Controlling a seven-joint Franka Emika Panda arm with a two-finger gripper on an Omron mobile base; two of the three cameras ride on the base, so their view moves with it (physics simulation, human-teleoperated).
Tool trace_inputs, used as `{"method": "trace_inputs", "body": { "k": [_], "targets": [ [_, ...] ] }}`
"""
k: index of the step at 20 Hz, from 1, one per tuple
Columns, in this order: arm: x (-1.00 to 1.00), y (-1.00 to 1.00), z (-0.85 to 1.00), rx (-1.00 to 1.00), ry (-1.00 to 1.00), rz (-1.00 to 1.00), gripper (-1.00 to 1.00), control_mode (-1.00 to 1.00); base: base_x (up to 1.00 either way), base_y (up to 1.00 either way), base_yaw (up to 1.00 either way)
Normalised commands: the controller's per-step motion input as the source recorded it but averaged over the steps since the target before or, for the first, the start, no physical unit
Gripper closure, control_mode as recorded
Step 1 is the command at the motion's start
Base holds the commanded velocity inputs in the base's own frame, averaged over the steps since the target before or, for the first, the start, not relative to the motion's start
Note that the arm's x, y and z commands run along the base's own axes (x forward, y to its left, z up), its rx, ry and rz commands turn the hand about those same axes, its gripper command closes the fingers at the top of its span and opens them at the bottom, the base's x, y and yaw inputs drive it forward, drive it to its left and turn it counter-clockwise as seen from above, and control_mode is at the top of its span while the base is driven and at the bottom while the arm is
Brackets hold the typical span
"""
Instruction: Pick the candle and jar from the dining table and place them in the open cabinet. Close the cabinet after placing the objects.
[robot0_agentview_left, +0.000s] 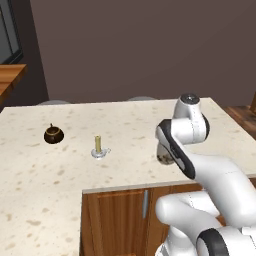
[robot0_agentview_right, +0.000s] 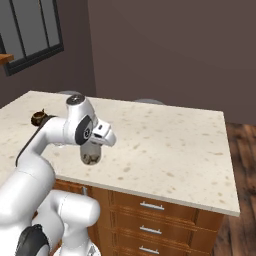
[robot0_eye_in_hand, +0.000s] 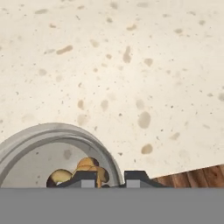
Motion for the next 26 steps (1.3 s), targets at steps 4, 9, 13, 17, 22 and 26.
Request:
{"method": "trace_inputs", "body": {
  "k": [4, 9, 13, 17, 22, 26],
  "targets": [
    [-0.11, -0.01, 0.0, 0.0, -0.02, -0.02, 1.0, 1.0, -0.6, -0.01, -0.05],
    [0.0, 0.0, 0.0, 0.0, 0.0, 0.0, 1.0, 1.0, -0.96, -0.03, -0.08],
    [0.0, 0.0, 0.0, 0.0, 0.0, 0.0, 1.0, 1.0, -0.76, -0.28, -0.15],
    [0.0, 0.0, 0.0, 0.0, 0.0, 0.0, 1.0, 1.0, -0.32, -0.69, -0.14],
    [0.0, 0.0, 0.0, 0.0, 0.0, 0.0, 1.0, 1.0, -0.04, -0.94, -0.08],
    [0.0, 0.0, 0.0, 0.0, 0.0, 0.0, 1.0, 1.0, 0.0, -0.99, -0.06]
  ]
}}
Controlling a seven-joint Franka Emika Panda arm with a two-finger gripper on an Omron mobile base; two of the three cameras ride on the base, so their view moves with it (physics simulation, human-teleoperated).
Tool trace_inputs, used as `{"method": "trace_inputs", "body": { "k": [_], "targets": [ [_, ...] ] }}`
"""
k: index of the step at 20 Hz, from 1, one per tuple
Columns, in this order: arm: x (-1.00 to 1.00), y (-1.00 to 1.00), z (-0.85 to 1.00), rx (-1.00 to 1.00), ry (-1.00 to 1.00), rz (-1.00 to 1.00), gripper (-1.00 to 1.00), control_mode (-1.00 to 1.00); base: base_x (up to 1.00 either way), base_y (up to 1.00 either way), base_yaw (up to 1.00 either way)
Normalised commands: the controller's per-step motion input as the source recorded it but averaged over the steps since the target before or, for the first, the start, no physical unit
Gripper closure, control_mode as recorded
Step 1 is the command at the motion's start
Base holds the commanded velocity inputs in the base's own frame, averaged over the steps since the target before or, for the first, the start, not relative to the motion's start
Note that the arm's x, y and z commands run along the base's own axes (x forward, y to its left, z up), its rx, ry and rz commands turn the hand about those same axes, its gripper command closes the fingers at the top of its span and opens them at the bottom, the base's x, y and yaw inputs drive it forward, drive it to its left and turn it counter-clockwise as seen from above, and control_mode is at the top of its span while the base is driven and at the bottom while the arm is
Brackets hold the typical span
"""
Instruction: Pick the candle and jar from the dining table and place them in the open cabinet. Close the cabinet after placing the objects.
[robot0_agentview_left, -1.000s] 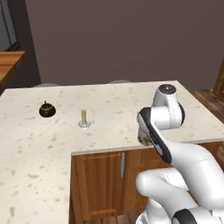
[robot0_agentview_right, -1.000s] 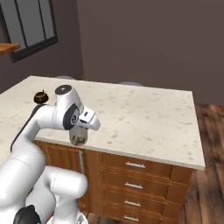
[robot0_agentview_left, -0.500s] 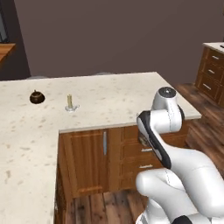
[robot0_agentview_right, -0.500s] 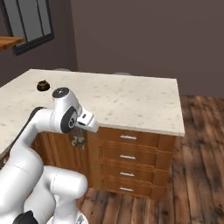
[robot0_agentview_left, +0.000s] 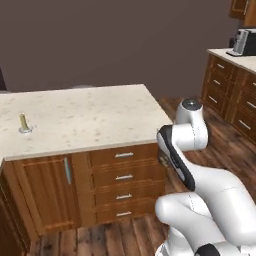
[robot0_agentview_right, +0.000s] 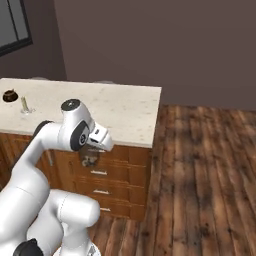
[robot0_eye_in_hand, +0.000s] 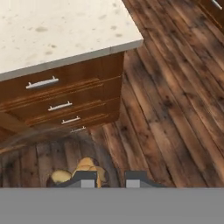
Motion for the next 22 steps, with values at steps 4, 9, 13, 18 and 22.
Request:
{"method": "trace_inputs", "body": {
  "k": [4, 9, 13, 18, 22],
  "targets": [
    [0.0, 0.0, 0.0, 0.0, 0.0, 0.0, 1.0, 1.0, 0.0, -0.96, -0.05],
    [0.0, 0.0, 0.0, 0.0, 0.0, 0.0, 1.0, 1.0, 0.0, -0.85, -0.17],
    [0.0, 0.0, 0.0, 0.0, 0.0, 0.0, 1.0, 1.0, 0.15, -0.8, -0.31],
    [0.0, 0.0, 0.0, 0.0, 0.0, 0.0, 1.0, 1.0, 0.53, -0.79, -0.27],
    [0.0, 0.0, 0.0, 0.0, 0.0, 0.0, 1.0, 1.0, 0.9, -0.57, -0.2]
  ]
}}
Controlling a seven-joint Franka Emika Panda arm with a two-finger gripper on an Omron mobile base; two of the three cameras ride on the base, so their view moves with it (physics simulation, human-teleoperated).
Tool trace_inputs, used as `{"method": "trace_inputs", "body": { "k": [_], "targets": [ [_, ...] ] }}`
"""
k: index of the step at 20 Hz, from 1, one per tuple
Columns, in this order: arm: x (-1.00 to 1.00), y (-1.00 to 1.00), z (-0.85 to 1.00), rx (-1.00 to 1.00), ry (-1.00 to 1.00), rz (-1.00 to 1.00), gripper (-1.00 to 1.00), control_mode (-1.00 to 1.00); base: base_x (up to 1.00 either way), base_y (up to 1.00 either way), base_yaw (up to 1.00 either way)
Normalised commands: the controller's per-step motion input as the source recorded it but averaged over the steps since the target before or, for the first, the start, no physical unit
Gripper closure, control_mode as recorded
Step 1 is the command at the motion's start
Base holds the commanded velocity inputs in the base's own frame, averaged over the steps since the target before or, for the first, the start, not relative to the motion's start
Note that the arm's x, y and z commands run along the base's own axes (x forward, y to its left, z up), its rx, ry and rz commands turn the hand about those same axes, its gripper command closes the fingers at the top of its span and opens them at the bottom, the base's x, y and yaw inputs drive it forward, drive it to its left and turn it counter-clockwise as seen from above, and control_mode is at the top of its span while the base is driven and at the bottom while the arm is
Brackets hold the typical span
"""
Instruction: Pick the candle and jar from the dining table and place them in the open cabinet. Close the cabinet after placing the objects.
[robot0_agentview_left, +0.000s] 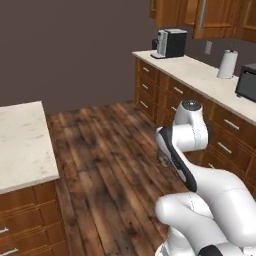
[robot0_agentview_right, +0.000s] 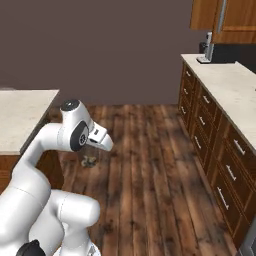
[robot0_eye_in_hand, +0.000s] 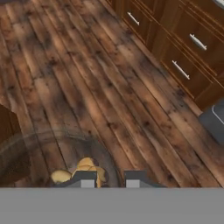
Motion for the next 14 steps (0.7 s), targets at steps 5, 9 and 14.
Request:
{"method": "trace_inputs", "body": {
  "k": [5, 9, 14],
  "targets": [
    [0.0, 0.0, 0.0, 0.0, 0.0, 0.0, 1.0, 1.0, 1.0, -0.37, -0.17],
    [0.0, 0.0, 0.0, 0.0, 0.0, 0.0, 1.0, 1.0, 1.0, -0.05, -0.15],
    [0.0, 0.0, 0.0, 0.0, 0.0, 0.0, 1.0, 1.0, 1.0, -0.02, -0.14]
  ]
}}
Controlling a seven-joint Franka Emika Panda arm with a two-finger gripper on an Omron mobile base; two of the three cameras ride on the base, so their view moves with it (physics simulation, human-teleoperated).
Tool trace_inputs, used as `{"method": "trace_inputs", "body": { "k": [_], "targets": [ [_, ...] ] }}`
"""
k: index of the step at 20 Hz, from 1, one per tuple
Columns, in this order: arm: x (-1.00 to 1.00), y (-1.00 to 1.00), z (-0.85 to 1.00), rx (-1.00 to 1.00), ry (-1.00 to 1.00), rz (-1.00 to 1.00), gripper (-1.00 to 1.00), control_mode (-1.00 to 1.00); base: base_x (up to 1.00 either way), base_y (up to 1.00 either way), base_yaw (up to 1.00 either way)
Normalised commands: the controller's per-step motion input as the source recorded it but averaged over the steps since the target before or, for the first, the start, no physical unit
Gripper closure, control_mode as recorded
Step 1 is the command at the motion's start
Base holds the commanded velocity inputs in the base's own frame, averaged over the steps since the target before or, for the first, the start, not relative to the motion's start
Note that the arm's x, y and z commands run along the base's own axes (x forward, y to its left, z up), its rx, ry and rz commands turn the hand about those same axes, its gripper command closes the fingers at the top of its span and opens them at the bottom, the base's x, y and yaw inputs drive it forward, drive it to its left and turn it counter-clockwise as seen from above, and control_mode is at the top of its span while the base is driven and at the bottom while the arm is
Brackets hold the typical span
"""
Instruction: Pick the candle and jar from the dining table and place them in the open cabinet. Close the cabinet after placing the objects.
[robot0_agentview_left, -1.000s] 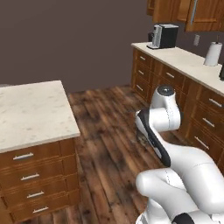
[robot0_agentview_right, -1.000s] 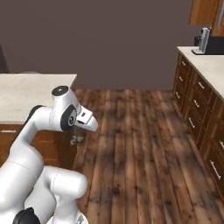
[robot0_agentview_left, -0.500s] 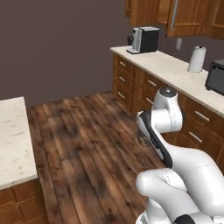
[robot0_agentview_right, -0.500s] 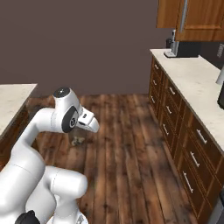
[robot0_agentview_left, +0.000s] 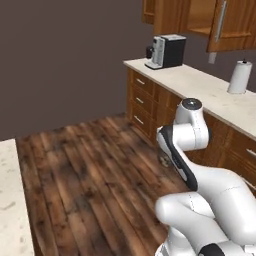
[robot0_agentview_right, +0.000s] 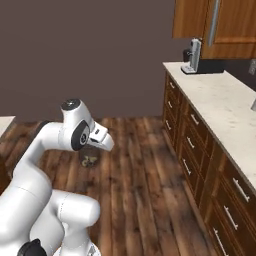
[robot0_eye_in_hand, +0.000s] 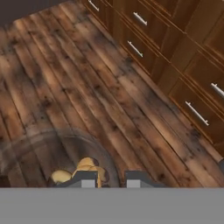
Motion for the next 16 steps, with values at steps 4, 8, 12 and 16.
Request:
{"method": "trace_inputs", "body": {
  "k": [4, 8, 12, 16],
  "targets": [
    [0.0, 0.0, 0.0, 0.0, 0.0, 0.0, 1.0, 1.0, 1.0, -0.2, -0.13],
    [0.0, 0.0, 0.0, 0.0, 0.0, 0.0, 1.0, 1.0, 1.0, -0.43, -0.07],
    [0.0, 0.0, 0.0, 0.0, 0.0, 0.0, 1.0, 1.0, 1.0, -0.37, -0.09],
    [0.0, 0.0, 0.0, 0.0, 0.0, 0.0, 1.0, 1.0, 1.0, -0.24, -0.12]
  ]
}}
